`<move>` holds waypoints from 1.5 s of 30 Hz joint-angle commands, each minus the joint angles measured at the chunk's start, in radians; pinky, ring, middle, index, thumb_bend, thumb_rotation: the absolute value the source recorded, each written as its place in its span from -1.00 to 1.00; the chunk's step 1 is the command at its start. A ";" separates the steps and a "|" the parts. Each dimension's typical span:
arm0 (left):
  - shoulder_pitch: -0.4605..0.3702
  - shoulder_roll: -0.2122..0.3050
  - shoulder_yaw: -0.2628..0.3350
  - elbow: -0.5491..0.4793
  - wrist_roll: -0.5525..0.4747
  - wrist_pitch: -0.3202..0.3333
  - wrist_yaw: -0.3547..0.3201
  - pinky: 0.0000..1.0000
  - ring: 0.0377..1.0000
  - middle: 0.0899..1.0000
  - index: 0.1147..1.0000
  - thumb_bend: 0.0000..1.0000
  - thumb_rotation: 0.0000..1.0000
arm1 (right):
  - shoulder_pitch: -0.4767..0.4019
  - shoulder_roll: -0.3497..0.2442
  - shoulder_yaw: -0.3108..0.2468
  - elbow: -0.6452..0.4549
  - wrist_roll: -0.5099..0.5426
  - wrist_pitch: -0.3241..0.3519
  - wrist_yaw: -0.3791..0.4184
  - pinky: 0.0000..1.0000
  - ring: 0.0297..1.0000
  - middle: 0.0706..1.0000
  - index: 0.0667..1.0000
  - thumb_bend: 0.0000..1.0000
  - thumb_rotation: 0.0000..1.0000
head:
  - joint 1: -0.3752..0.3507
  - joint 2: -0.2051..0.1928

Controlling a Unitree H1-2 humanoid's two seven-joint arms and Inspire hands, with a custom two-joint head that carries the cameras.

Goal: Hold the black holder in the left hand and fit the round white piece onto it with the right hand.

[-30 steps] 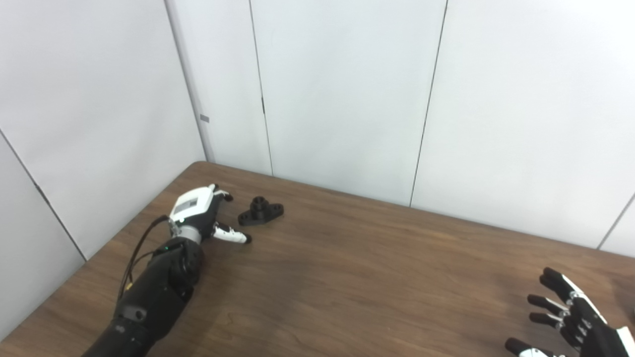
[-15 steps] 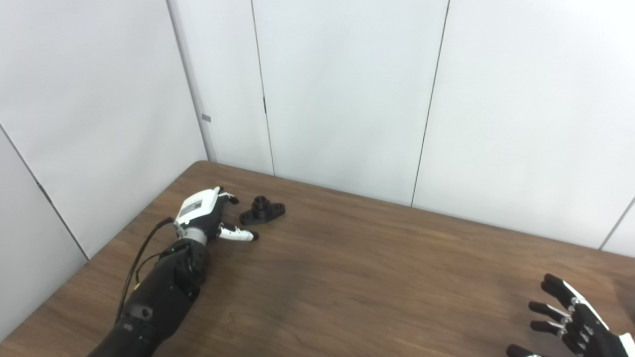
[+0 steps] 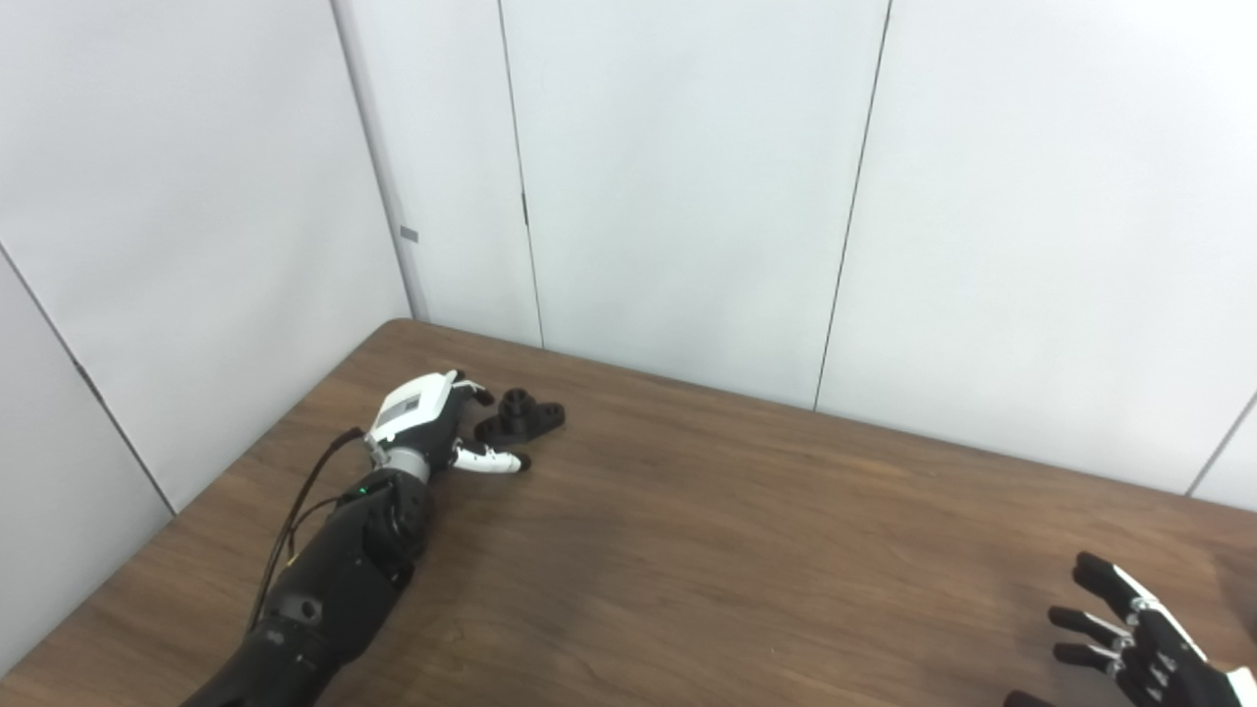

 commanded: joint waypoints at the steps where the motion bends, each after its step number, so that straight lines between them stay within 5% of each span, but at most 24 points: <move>1: -0.033 0.004 -0.004 0.007 -0.005 -0.022 0.014 0.86 1.00 0.98 0.55 0.78 -0.56 | -0.013 -0.007 -0.002 -0.031 0.000 -0.024 0.001 0.36 0.52 0.77 0.71 0.29 -1.00 | -0.002 0.002; 11: -0.040 -0.003 -0.032 0.060 -0.001 -0.041 0.051 0.85 1.00 0.99 0.56 0.76 -0.57 | -0.006 -0.013 -0.002 -0.031 0.001 -0.038 0.002 0.35 0.50 0.76 0.70 0.31 -1.00 | -0.008 0.009; 24: -0.051 0.001 -0.080 0.105 0.004 0.019 0.025 0.89 1.00 0.97 0.49 0.68 -0.39 | -0.002 -0.014 -0.005 -0.048 0.000 -0.022 0.002 0.34 0.48 0.75 0.70 0.30 -1.00 | -0.009 0.020; 28: -0.052 -0.001 -0.088 0.125 -0.013 0.000 0.008 0.98 1.00 0.87 0.12 0.63 -0.61 | -0.002 -0.013 -0.006 -0.052 -0.001 -0.016 0.001 0.35 0.49 0.76 0.71 0.30 -1.00 | -0.010 0.023; 30: -0.053 0.001 -0.103 0.137 0.001 -0.004 0.010 1.00 1.00 0.80 -0.10 0.17 -0.82 | -0.002 -0.014 -0.007 -0.050 -0.003 -0.020 -0.001 0.33 0.48 0.76 0.70 0.30 -1.00 | -0.010 0.023; 45: -0.024 -0.011 -0.093 0.143 0.005 -0.052 0.125 1.00 0.94 0.71 -0.17 0.05 -0.88 | -0.011 -0.019 -0.007 -0.028 0.001 -0.034 0.003 0.32 0.46 0.74 0.69 0.27 -1.00 | 0.000 0.032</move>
